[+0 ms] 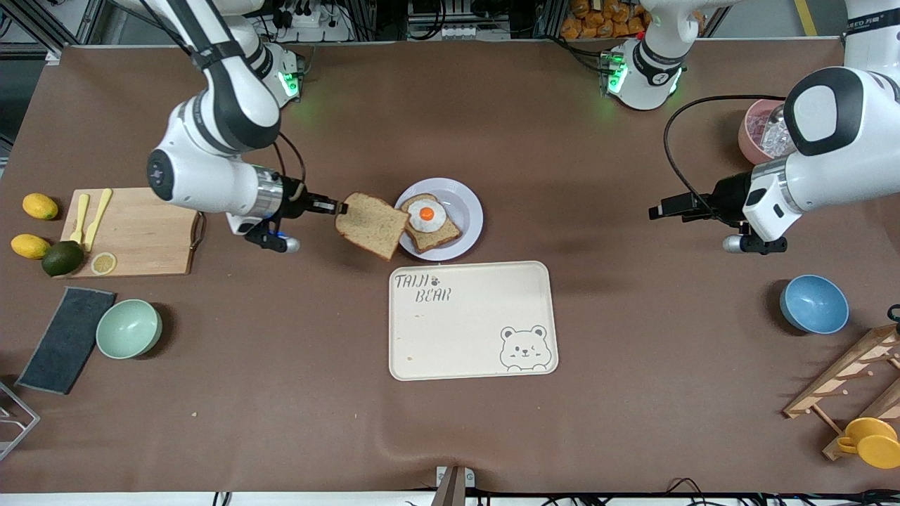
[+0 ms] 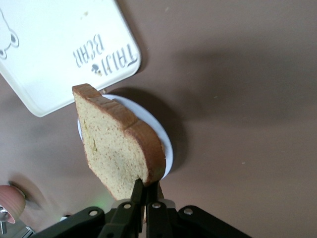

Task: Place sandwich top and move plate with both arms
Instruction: 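Carry the bread over the plate and lower it onto the egg toast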

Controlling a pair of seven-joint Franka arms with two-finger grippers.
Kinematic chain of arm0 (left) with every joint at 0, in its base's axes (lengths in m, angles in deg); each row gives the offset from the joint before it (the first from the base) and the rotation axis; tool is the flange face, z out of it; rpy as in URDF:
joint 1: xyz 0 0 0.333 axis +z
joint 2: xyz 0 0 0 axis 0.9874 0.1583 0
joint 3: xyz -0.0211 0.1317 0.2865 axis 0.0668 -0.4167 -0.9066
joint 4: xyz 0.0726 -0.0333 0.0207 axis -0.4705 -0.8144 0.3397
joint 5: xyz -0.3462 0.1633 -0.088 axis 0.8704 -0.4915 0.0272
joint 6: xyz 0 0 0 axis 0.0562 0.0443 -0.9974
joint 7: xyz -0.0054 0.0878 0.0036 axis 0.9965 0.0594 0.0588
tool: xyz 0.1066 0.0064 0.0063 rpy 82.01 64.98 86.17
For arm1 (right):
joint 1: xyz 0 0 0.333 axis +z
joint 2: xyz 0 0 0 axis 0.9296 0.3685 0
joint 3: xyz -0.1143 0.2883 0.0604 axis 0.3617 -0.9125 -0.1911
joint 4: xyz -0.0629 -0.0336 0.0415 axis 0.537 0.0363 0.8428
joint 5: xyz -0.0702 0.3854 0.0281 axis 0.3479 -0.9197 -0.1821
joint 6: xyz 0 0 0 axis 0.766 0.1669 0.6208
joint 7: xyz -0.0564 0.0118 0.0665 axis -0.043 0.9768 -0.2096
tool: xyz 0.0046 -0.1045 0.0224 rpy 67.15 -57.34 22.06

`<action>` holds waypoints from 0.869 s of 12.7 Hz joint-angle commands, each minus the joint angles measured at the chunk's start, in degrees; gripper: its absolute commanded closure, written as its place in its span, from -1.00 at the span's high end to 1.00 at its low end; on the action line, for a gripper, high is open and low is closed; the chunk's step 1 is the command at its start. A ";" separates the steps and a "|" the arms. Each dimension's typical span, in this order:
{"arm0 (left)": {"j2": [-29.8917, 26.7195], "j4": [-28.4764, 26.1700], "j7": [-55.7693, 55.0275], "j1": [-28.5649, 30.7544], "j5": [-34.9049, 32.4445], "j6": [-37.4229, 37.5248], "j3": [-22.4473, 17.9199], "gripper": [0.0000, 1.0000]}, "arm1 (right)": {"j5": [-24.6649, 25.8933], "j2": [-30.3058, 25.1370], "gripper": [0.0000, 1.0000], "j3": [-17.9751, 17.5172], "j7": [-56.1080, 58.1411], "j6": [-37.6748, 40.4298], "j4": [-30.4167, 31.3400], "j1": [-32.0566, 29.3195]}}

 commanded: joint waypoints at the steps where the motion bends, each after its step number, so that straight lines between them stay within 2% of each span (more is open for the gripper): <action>1: -0.30 -1.20 1.56 0.59 2.10 -1.21 0.26 1.00 | -3.65 0.28 -1.00 0.58 -4.18 -6.69 2.94 5.52; 4: -0.30 -1.64 1.82 0.59 2.80 -1.21 0.26 1.00 | -12.07 0.72 -1.00 0.58 -6.47 -16.72 7.43 12.11; 8: -0.22 -2.44 3.58 0.68 5.44 -1.21 0.26 1.00 | -12.63 3.62 -1.00 0.67 -15.52 -25.60 7.53 17.31; 11: -0.22 -2.52 3.58 0.68 7.02 -1.21 0.26 1.00 | -12.63 3.19 -1.00 0.76 -16.06 -25.97 9.28 16.61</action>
